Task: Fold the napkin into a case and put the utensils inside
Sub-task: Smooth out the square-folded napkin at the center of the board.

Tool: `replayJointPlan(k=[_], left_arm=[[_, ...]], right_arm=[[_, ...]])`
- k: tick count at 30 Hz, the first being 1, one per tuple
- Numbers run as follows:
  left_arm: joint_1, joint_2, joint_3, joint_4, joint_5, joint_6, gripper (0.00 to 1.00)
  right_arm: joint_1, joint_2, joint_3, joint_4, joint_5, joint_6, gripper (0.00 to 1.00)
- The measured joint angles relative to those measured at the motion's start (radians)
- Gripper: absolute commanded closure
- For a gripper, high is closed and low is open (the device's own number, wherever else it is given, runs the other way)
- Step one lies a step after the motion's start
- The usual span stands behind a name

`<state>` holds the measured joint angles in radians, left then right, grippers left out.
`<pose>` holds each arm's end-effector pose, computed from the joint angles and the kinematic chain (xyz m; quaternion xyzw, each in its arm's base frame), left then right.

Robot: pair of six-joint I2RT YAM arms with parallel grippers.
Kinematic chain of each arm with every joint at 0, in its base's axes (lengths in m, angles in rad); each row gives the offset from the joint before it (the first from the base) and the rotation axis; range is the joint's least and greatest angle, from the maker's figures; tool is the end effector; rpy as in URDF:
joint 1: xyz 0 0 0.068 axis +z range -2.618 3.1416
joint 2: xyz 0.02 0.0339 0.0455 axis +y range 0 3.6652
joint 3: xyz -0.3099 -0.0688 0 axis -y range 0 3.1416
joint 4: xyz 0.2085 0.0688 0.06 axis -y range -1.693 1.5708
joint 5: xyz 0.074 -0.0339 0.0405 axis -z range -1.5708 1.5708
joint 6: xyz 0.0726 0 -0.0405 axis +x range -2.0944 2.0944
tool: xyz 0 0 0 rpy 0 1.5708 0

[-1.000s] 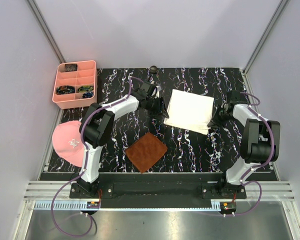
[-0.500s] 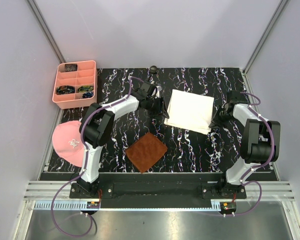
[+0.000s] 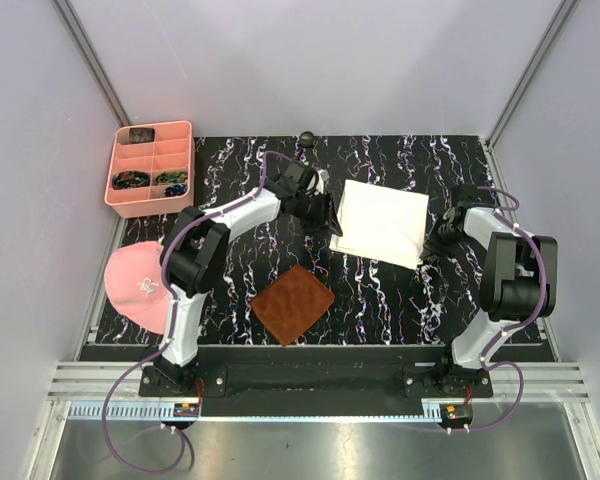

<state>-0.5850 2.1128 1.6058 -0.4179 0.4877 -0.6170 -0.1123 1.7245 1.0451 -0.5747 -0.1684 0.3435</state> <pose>0.3767 -0.2903 0.2199 0.0619 0.9214 -0.3630 0.1245 0.3121 -0.0229 0.1971 0.2094 0.9615 0.1006 0.1465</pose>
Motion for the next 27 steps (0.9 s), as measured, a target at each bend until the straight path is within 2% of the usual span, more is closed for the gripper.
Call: replayJointPlan(k=[10, 15, 27], left_arm=[[-0.01, 0.034, 0.068, -0.024, 0.007, 0.023, 0.57], [-0.011, 0.085, 0.12, -0.064, 0.004, 0.045, 0.62], [-0.029, 0.137, 0.144, -0.11, -0.002, 0.068, 0.66]], right_arm=[[0.0, 0.008, 0.0, 0.002, 0.03, 0.0, 1.0], [0.0, 0.009, 0.0, 0.002, 0.04, 0.0, 1.0], [0.0, 0.013, -0.007, 0.005, 0.044, 0.0, 1.0]])
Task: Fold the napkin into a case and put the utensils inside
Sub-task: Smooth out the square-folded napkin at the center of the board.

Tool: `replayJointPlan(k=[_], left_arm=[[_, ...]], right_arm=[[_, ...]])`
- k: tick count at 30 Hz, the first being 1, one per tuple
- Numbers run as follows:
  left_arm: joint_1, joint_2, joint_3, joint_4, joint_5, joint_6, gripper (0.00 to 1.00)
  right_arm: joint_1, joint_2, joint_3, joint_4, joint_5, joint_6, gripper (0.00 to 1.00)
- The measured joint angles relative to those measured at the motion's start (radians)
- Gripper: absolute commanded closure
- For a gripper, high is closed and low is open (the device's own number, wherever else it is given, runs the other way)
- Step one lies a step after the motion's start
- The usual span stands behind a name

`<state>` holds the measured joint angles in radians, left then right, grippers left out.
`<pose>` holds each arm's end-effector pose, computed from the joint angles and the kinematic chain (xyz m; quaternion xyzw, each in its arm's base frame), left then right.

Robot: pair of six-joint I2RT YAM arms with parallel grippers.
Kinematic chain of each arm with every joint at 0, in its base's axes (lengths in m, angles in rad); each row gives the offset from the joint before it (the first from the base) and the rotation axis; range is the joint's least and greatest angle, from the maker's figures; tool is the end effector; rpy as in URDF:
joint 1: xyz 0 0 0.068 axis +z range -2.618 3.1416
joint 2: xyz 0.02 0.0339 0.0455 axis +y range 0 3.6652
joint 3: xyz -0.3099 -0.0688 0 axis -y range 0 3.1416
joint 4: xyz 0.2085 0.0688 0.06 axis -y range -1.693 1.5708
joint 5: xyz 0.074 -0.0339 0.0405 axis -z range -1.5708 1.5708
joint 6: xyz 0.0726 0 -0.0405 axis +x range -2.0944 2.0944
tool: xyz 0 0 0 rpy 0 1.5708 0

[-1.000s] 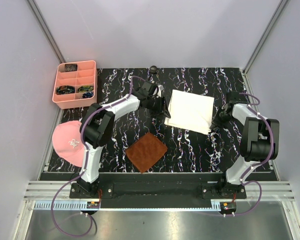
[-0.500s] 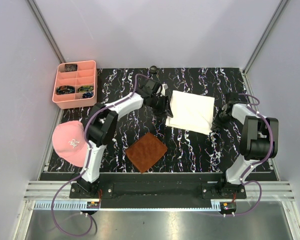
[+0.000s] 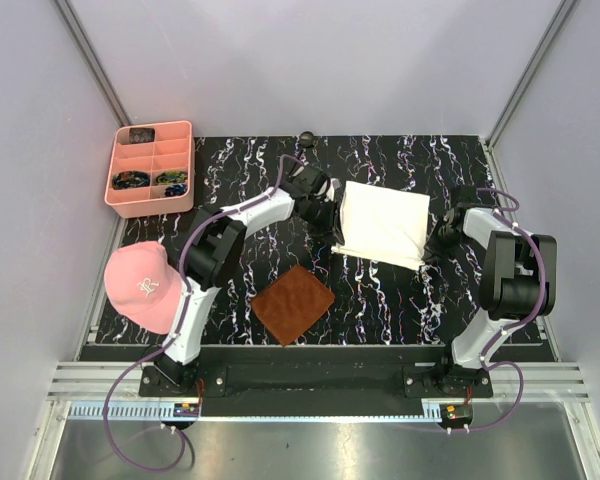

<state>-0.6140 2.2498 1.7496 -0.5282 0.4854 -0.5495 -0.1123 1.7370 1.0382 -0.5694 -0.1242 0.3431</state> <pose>0.3873 -0.3144 0.1889 0.0945 0.9327 -0.3363 0.0900 0.3121 -0.0261 0.1915 0.2136 0.9633 0.0783 0.1424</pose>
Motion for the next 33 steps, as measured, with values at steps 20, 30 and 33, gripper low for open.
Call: replayJointPlan(k=[20, 30, 33], left_arm=[[-0.013, 0.042, 0.019, -0.002, 0.004, -0.004, 1.0], [-0.013, 0.042, 0.02, -0.001, 0.005, -0.022, 1.0], [-0.013, 0.042, 0.02, -0.001, 0.005, -0.028, 1.0]], right_arm=[[0.0, 0.0, 0.0, 0.0, 0.0, 0.0, 1.0], [0.0, -0.028, 0.0, -0.019, -0.019, 0.004, 0.65], [0.0, -0.076, -0.001, -0.035, -0.027, 0.006, 0.6]])
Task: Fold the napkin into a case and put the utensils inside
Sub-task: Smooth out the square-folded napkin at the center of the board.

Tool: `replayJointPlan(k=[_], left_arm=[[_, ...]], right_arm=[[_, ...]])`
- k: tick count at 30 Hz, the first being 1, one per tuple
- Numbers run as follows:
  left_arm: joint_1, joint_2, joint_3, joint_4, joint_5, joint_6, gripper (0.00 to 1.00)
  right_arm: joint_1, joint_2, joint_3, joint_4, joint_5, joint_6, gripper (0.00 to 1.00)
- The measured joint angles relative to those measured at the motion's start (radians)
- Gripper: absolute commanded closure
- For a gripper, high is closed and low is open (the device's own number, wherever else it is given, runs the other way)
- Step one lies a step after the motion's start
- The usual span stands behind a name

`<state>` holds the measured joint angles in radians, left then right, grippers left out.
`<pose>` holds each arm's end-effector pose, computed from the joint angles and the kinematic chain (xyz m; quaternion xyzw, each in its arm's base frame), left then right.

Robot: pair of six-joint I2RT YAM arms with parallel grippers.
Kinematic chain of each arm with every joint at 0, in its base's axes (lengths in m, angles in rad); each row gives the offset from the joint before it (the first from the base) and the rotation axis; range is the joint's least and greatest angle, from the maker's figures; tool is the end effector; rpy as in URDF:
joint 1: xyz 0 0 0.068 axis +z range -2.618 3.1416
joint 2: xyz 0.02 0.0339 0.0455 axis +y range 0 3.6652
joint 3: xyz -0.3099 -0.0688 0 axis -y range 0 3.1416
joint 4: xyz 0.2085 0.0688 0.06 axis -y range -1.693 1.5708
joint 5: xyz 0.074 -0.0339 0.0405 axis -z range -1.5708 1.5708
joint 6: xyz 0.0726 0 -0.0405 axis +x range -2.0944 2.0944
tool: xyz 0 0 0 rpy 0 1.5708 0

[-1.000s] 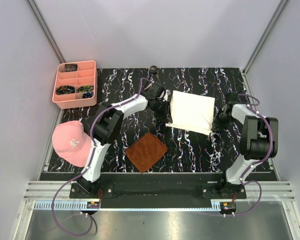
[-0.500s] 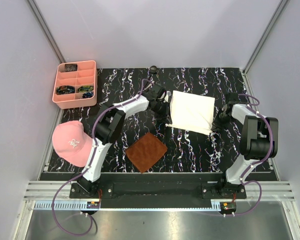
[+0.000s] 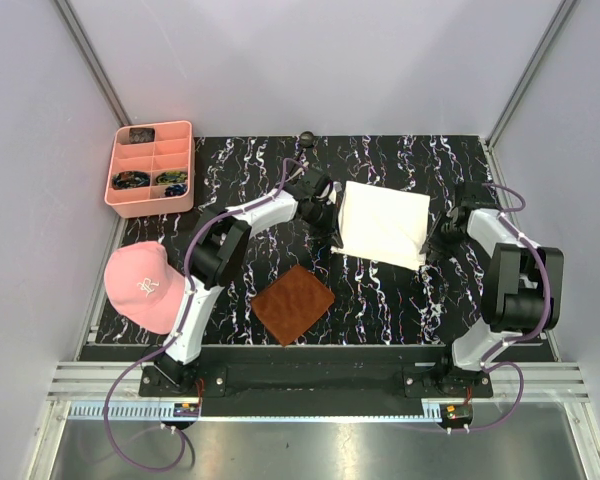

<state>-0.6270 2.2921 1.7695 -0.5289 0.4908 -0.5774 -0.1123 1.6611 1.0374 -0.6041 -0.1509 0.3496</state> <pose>0.3879 -0.3233 0.1743 0.0856 0.9357 -0.3346 0.0722 0.3006 -0.0229 0.2118 0.2124 0.9594 0.0939 0.1602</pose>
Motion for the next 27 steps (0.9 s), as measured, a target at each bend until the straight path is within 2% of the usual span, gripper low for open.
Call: replayJointPlan(k=[7, 11, 23, 27], left_arm=[[-0.005, 0.0, 0.0, 0.0, 0.0, -0.006, 1.0], [-0.006, 0.0, 0.0, 0.0, 0.0, -0.007, 1.0], [-0.007, 0.0, 0.0, 0.001, 0.0, -0.006, 1.0], [-0.007, 0.0, 0.0, 0.001, 0.001, -0.006, 1.0]], right_arm=[[0.0, -0.019, -0.016, 0.0, -0.008, 0.002, 0.53], [-0.002, 0.003, -0.037, 0.002, -0.008, 0.002, 0.52], [-0.015, 0.043, -0.048, 0.013, -0.007, 0.014, 0.62], [-0.021, 0.047, -0.048, 0.018, -0.008, 0.017, 0.75]])
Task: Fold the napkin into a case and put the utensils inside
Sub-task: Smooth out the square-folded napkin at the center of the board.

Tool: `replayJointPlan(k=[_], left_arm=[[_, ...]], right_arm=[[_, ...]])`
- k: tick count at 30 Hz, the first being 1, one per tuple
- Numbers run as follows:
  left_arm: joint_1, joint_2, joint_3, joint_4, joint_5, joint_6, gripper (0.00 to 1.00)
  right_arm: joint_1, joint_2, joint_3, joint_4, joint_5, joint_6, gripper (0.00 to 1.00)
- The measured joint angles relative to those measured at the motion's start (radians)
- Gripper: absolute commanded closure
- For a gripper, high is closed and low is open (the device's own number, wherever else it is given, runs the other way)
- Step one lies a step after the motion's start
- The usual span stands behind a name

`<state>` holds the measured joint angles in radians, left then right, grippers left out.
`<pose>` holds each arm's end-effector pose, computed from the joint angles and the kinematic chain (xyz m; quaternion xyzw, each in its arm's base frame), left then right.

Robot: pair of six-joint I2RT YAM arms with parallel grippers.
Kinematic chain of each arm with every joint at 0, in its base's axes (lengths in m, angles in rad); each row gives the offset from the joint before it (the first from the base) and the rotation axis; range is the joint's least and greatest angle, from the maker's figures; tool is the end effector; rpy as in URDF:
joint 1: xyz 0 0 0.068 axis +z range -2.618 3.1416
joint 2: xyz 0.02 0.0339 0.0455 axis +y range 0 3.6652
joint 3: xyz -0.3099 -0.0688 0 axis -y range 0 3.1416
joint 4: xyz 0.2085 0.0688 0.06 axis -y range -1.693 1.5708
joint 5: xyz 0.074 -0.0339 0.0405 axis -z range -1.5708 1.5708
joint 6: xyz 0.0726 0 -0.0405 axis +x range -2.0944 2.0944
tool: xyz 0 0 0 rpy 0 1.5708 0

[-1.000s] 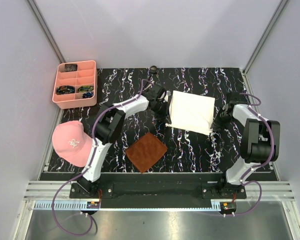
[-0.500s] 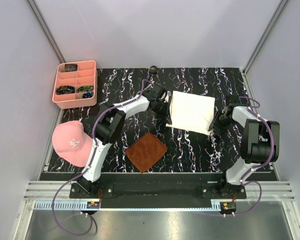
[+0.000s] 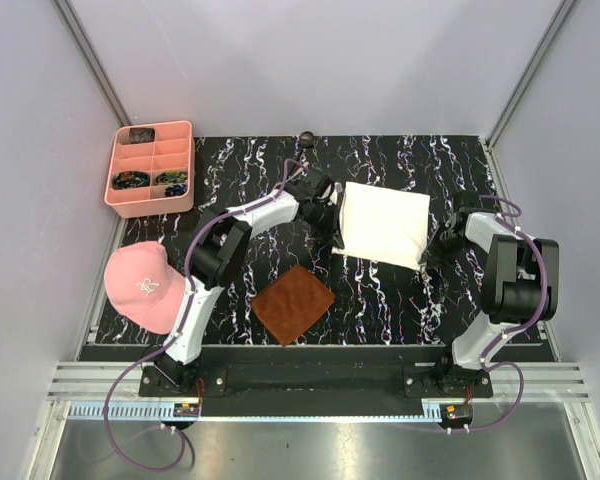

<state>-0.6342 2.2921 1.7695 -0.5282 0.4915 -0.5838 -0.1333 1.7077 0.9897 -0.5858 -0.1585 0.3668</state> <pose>0.3856 -0.3261 0.1744 0.0861 0.9355 -0.3355 0.0700 0.2961 -0.0281 0.1880 0.2343 0.9599 0.0934 0.1226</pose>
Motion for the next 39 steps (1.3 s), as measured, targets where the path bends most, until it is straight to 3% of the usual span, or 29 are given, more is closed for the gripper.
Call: replayJointPlan(k=[7, 17, 28, 39], left_arm=[[0.0, 0.0, 0.0, 0.003, 0.003, 0.0, 1.0], [0.004, -0.002, 0.034, -0.001, 0.01, -0.012, 1.0], [0.054, -0.042, 0.132, -0.001, 0.025, -0.027, 1.0], [0.076, -0.047, 0.075, -0.006, 0.04, -0.021, 1.0]], right_arm=[[-0.004, 0.01, 0.005, 0.019, -0.015, 0.001, 1.0], [-0.005, -0.012, 0.007, 0.025, -0.016, -0.011, 1.0], [-0.005, -0.101, 0.124, -0.017, -0.086, -0.012, 1.0], [-0.005, -0.121, 0.063, -0.018, -0.15, -0.003, 1.0]])
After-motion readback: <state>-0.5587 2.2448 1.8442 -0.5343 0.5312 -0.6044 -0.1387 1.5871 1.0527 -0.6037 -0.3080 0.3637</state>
